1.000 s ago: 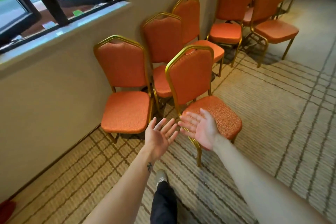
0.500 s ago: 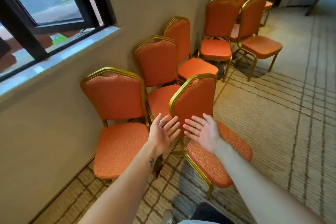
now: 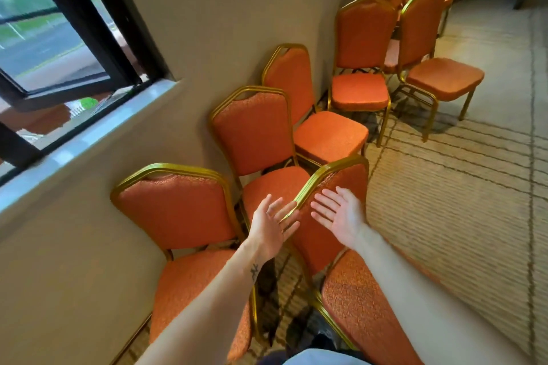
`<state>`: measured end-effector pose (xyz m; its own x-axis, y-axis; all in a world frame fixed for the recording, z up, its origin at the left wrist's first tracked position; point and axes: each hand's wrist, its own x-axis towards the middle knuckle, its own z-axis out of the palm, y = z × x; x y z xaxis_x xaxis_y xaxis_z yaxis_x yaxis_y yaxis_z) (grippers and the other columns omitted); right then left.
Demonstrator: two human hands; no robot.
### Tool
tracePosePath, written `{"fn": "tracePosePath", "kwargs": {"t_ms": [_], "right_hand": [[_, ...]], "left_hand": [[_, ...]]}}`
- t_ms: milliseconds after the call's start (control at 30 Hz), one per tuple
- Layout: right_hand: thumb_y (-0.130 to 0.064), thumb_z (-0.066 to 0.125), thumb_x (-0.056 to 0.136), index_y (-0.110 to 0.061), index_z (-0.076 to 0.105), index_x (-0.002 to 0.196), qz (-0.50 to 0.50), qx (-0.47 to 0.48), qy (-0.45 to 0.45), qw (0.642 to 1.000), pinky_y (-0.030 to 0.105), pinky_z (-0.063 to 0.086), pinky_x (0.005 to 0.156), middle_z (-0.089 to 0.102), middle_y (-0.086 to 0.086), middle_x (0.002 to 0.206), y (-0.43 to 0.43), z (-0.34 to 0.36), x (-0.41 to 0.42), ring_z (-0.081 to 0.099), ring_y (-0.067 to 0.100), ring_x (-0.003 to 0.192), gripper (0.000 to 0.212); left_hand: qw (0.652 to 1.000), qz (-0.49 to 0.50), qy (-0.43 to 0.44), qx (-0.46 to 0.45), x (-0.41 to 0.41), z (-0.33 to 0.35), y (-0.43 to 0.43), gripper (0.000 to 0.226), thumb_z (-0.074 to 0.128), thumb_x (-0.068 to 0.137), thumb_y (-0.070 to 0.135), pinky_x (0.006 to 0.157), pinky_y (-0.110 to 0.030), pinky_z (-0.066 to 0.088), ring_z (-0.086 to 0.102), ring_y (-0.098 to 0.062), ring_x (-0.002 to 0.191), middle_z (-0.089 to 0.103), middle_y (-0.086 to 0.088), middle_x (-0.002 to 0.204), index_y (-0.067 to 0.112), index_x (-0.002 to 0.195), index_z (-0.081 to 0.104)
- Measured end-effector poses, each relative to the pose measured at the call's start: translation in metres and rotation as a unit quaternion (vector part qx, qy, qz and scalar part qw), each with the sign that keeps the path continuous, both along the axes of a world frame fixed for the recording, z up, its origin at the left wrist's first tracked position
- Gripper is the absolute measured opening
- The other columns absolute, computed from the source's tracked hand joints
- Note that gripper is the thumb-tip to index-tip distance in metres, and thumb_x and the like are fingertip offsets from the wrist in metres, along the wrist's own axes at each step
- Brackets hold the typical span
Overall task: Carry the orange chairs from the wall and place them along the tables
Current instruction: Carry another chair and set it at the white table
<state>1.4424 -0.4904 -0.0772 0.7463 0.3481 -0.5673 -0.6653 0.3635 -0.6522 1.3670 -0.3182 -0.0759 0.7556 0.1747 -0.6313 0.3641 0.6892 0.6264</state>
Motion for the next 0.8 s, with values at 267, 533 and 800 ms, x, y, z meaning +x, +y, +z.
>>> {"fn": "tracePosePath", "kwargs": {"t_ms": [267, 533, 800], "right_hand": [[-0.037, 0.042, 0.104, -0.012, 0.047, 0.147, -0.02, -0.057, 0.023, 0.998, 0.049, 0.042, 0.111, 0.048, 0.008, 0.15, 0.009, -0.02, 0.058, 0.039, 0.024, 0.141, 0.051], [-0.032, 0.051, 0.1, -0.018, 0.061, 0.123, -0.072, -0.063, 0.058, 0.994, 0.048, 0.043, 0.11, 0.059, 0.004, 0.13, 0.036, -0.035, 0.083, 0.054, 0.017, 0.119, 0.029], [-0.035, 0.052, 0.098, -0.007, 0.062, 0.121, -0.194, -0.01, 0.114, 0.974, 0.048, 0.043, 0.11, 0.066, 0.016, 0.122, 0.051, -0.044, 0.105, 0.059, 0.029, 0.119, 0.037]], "left_hand": [[0.997, -0.068, 0.019, 0.039, 0.103, 0.0, 0.008, 0.051, 0.044, 0.103, 0.052, 0.112, -0.045, 0.043, 0.065, -0.028, 0.12, 0.071, -0.007, 0.127, 0.015, 0.136, 0.056], [0.994, -0.099, 0.026, 0.044, 0.168, -0.023, 0.023, 0.045, 0.041, 0.107, 0.041, 0.104, -0.04, 0.048, 0.065, -0.025, 0.12, 0.071, -0.007, 0.126, 0.012, 0.14, 0.051], [0.967, -0.243, 0.052, 0.047, 0.226, -0.053, 0.029, 0.04, 0.043, 0.106, 0.038, 0.108, -0.044, 0.045, 0.065, -0.026, 0.118, 0.075, -0.007, 0.116, 0.011, 0.131, 0.056]]}}
